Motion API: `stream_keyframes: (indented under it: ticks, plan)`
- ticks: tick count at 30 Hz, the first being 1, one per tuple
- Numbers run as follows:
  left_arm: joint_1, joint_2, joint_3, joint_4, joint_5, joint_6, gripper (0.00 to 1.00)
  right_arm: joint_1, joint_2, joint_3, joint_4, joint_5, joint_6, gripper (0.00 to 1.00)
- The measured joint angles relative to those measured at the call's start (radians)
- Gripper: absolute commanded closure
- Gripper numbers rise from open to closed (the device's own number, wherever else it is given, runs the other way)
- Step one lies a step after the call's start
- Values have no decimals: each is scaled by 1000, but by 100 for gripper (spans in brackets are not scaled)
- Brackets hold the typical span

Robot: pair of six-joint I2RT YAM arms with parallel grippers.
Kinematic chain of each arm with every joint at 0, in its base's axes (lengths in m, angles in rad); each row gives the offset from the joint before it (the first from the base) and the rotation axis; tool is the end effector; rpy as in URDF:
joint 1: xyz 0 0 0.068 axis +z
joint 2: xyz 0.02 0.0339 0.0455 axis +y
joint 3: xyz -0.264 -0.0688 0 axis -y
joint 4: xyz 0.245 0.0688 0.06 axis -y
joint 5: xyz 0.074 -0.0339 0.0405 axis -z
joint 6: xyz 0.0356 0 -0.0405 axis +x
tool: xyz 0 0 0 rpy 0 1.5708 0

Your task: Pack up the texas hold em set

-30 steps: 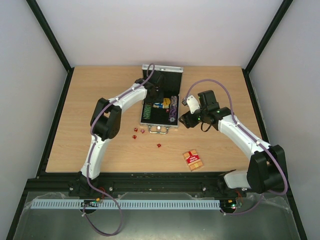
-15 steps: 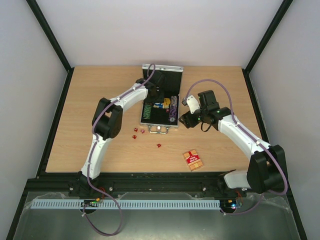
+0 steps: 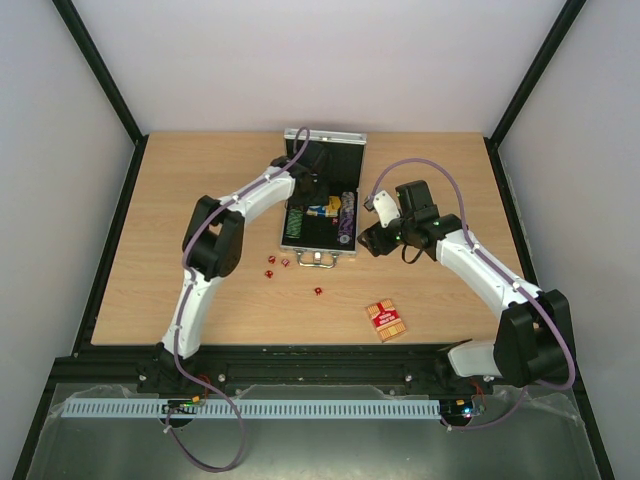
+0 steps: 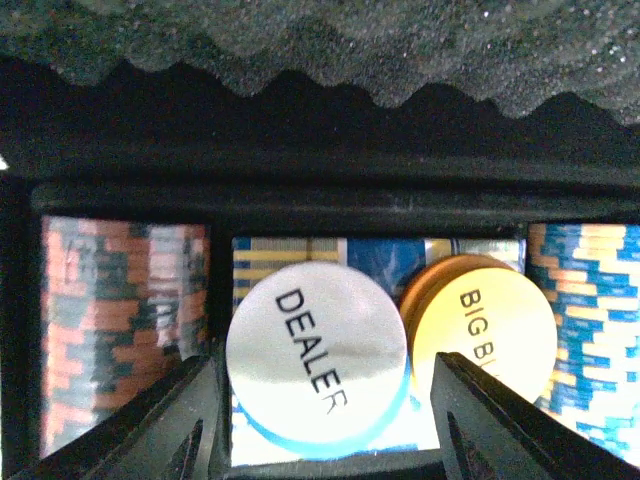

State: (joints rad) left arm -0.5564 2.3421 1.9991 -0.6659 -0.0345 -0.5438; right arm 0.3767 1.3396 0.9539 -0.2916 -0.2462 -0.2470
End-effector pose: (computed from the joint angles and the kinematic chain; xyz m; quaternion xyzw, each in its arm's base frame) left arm 0.4365 -0.2701 0.1842 0.0013 0.9607 -0.1308 0.2450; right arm 0.2699 0.1161 0.2659 -0.3251 0.8356 0.1383 0.4207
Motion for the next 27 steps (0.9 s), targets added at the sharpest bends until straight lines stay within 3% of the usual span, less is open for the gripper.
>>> stream_keyframes:
  ticks: [8, 19, 27]
  plan:
    - [-13, -163, -166, 18, -8, -8, 39, 0, 0, 0, 0, -3, 0, 29]
    - [-22, -483, -612, 70, -20, -24, 39, 0, 0, 0, -1, -16, 0, 29]
    - [21, -714, -816, 29, -85, -21, 39, 0, 0, 0, -1, -20, 0, 29]
